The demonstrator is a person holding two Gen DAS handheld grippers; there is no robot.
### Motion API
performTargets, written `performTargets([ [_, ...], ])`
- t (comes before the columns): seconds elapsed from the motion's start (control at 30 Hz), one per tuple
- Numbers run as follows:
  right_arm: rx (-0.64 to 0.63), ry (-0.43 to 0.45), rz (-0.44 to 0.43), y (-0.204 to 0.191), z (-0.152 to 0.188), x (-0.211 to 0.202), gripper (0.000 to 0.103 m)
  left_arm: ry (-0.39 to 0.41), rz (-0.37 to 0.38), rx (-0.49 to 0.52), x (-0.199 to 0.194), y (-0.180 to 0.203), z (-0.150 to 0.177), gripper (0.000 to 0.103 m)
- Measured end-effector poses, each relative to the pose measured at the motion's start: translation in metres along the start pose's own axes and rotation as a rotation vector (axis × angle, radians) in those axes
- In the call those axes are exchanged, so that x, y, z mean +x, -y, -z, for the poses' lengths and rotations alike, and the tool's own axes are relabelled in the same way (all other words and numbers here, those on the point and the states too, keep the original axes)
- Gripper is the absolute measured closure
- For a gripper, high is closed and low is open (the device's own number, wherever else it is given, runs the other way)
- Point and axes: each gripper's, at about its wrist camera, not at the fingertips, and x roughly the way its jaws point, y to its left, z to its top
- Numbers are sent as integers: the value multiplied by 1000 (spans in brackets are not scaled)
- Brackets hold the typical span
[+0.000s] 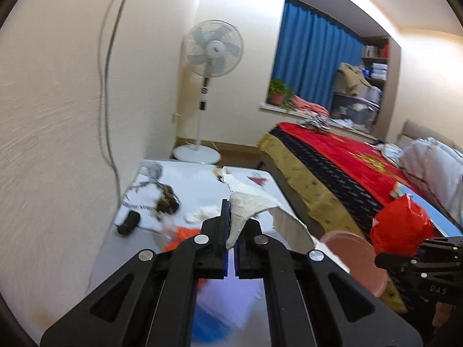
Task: Collect trash
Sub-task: 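Carry both bags over the pink wastebasket and open both grippers to drop them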
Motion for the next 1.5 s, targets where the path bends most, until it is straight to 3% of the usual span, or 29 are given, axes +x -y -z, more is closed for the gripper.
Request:
performTargets([
  [0.4, 69, -5, 59, 26, 86, -101, 83, -86, 146, 0, -72, 69, 57, 101],
  [0.53, 83, 11, 75, 38, 96, -119, 83, -100, 189, 35, -76, 96, 60, 101],
  [0.7, 82, 41, 111, 65, 86, -127, 83, -111, 242, 54, -64, 131, 49, 101],
  [1.0, 136, 40, 185, 141, 48, -89, 83, -165, 272, 114, 11, 189, 37, 101],
  [1.13, 227, -18, 133, 179, 37, -60, 83, -189, 265, 140, 51, 207, 36, 101],
  [1.23, 159, -28, 187, 193, 26, -37, 83, -217, 265, 150, 83, 217, 38, 101],
  [1.5, 106, -108, 186, 218, 26, 38, 83, -279, 260, 200, 152, 235, 56, 101],
])
